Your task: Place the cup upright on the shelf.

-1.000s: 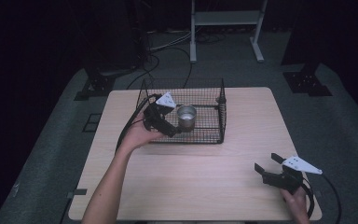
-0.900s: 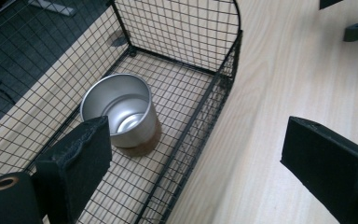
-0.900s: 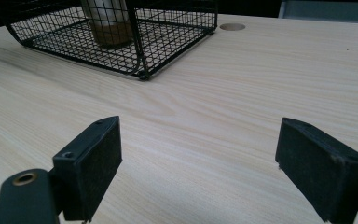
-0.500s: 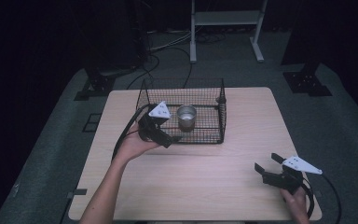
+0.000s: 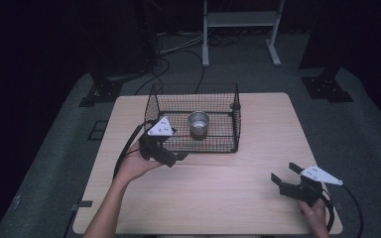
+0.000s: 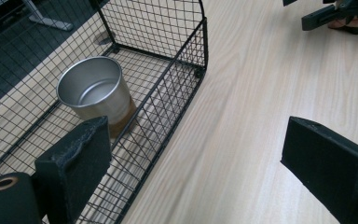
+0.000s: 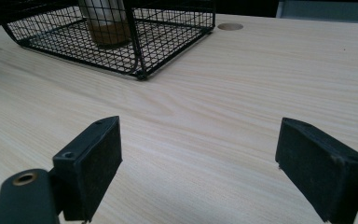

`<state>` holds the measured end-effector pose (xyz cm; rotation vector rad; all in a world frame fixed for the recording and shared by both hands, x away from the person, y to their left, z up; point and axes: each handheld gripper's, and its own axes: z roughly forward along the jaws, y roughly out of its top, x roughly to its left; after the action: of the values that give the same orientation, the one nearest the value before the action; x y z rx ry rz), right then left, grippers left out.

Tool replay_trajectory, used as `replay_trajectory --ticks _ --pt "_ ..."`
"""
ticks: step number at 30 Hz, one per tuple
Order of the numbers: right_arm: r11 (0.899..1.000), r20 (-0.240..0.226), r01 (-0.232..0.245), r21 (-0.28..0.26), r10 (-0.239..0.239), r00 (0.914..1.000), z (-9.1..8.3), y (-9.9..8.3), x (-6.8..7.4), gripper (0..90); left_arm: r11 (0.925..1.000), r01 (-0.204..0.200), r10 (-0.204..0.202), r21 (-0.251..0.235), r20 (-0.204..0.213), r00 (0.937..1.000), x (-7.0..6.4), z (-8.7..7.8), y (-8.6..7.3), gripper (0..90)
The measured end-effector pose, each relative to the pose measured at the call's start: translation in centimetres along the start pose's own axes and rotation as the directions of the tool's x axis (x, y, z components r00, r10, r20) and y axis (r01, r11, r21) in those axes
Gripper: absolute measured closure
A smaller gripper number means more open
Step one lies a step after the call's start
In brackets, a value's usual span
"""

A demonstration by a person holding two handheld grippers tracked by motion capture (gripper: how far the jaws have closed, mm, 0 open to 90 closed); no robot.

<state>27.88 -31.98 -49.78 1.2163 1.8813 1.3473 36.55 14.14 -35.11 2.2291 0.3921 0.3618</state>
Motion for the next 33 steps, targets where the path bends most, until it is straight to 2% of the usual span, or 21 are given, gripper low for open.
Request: replay_trajectory --ticks 7,29,33 --pt "1.0 0.002 -0.001 0.001 0.001 1.0 0.0 0.0 0.0 13.7 0.9993 0.014 -0.014 -0.035 -0.003 0.9999 -0.7 -0.4 -1.2 7.3" --pt "1.0 0.003 -0.003 0.0 0.003 1.0 0.0 0.0 0.1 13.7 0.9974 0.041 -0.042 -0.059 -0.005 0.9991 -2.3 -1.1 -4.6 7.3" --pt "1.0 0.004 -0.003 0.001 0.003 1.0 0.0 0.0 0.0 13.7 0.9972 0.039 -0.04 -0.064 -0.007 0.9992 -3.1 -1.2 -5.4 7.3"
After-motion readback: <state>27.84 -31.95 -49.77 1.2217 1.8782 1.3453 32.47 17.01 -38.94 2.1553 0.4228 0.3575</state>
